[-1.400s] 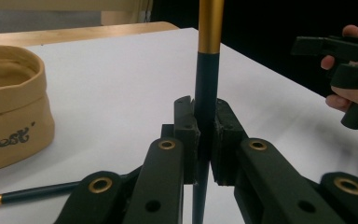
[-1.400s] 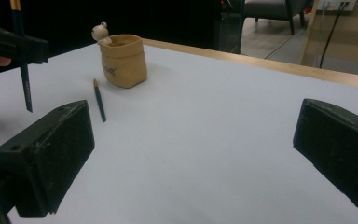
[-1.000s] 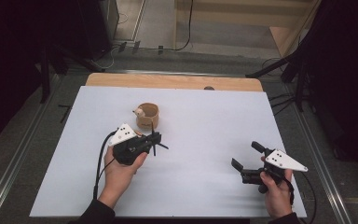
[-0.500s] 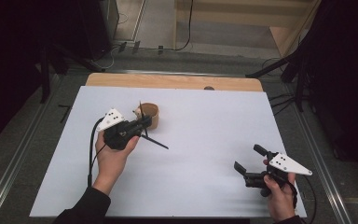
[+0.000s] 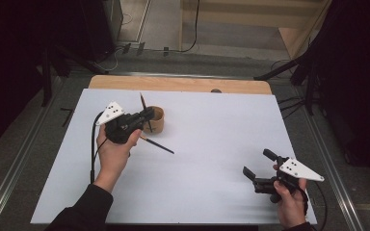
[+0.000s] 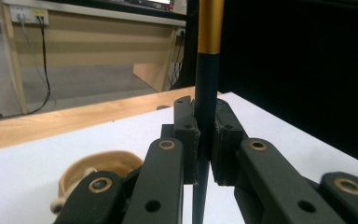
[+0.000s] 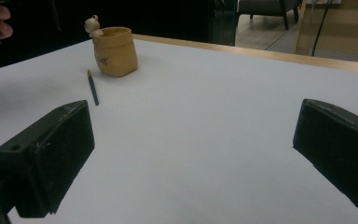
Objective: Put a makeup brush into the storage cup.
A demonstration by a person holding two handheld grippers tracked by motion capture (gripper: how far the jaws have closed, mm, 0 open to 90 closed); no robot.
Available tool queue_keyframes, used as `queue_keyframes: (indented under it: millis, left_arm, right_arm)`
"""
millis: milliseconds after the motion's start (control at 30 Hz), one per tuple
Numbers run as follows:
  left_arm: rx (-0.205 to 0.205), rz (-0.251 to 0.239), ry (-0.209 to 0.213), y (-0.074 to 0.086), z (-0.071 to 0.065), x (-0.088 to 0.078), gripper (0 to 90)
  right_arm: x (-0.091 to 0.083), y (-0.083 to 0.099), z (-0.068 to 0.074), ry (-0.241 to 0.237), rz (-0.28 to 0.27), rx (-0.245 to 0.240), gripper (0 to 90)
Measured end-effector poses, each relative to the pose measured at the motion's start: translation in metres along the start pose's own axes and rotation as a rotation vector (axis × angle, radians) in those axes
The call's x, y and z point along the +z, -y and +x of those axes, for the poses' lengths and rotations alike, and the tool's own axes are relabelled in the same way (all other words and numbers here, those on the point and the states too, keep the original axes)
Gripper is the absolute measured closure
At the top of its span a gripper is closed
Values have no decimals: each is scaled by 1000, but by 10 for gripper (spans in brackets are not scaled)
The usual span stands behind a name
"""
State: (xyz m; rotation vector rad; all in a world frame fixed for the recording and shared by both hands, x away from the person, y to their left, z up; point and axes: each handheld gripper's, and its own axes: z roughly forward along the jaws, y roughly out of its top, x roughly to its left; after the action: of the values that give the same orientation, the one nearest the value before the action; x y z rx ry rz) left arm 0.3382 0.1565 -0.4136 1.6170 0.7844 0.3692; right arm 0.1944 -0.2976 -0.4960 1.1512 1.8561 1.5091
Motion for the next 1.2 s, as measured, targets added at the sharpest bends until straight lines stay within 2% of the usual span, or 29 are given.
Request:
queue_keyframes:
  millis: [300,367,467,600,900,1200]
  left_arm:
    - [17,0,-22,-9,7,11,838]
    - [4,-5,-15,-11,9,13,837]
    - [21,-14,-34,-15,11,16,837]
    - [22,-29,-56,-16,16,21,837]
    - [7,-45,-91,-15,26,32,836]
    - [24,-24,-135,-7,32,41,835]
  right_arm:
    - [0,0,0,-7,0,2,0]
    - [0,1,0,-11,2,2,0]
    - [1,1,0,-14,6,1,0]
    - [2,1,0,-15,5,2,0]
    - [2,2,1,-21,7,3,0]
    - [3,3,1,-26,8,1,0]
